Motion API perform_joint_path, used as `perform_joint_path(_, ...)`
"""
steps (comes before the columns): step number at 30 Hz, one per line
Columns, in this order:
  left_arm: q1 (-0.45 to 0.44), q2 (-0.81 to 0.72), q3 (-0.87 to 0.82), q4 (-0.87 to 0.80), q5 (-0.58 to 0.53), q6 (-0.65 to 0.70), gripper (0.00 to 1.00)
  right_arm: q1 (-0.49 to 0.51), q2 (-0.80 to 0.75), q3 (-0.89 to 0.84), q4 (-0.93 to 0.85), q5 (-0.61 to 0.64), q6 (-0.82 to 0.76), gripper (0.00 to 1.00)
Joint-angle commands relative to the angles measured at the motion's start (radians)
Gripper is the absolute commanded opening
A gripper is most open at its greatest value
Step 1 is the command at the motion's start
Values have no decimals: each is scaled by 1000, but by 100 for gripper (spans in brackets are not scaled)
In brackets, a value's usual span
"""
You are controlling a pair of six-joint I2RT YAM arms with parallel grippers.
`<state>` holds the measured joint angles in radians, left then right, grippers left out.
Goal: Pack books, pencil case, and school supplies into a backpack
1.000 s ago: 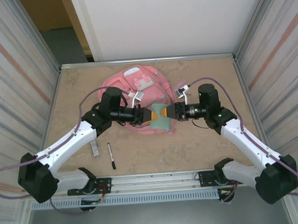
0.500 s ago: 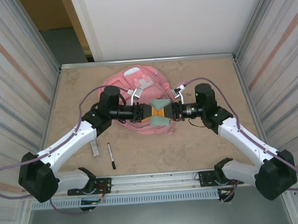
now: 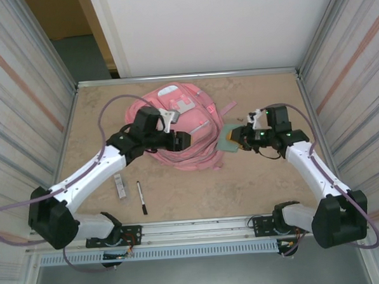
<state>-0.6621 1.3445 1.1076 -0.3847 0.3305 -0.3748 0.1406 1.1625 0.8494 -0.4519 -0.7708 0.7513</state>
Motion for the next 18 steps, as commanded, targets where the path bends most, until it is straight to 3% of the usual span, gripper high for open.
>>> perform_joint_path(1, -13, 109, 84, -128, -230, 223, 56, -56, -17, 32, -148, 93, -89, 0)
perform_joint_path(6, -34, 259, 191, -161, -228, 317, 58, -107, -30, 39, -163, 100, -112, 0)
perform_joint_path(10, -78, 380, 279, -195, -315, 394, 58, -109, -29, 29, -152, 112, -121, 0)
perform_joint_path(14, -86, 485, 372, -255, -278, 408, 56, -108, -12, 19, -148, 76, -136, 1)
perform_joint_path(18, -93, 563, 418, -271, -401, 393, 49, -108, -9, 3, -145, 67, -139, 2)
